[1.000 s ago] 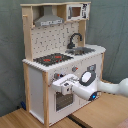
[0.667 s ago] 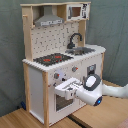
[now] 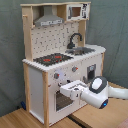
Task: Play with the kitchen
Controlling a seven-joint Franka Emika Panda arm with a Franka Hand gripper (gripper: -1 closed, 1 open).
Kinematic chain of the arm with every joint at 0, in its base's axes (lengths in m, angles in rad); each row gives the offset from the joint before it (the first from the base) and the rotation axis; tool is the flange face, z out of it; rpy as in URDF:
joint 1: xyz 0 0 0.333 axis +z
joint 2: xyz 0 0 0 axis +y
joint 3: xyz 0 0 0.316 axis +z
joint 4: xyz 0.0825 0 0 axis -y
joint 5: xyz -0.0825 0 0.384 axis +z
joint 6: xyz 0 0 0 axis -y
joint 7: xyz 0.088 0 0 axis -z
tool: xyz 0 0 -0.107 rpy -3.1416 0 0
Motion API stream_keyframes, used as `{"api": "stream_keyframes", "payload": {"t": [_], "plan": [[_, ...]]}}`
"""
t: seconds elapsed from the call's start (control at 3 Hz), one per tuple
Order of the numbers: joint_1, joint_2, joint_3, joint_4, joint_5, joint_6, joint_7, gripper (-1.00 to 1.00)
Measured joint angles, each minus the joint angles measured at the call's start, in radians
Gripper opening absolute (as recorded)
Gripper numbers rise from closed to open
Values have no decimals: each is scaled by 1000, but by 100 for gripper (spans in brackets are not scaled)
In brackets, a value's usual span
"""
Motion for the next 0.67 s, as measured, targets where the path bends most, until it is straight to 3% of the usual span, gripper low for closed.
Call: {"api": "stream_keyframes", "payload": {"t": [0.67], "plan": [[89, 14, 16, -99, 8, -66, 150, 100]]}}
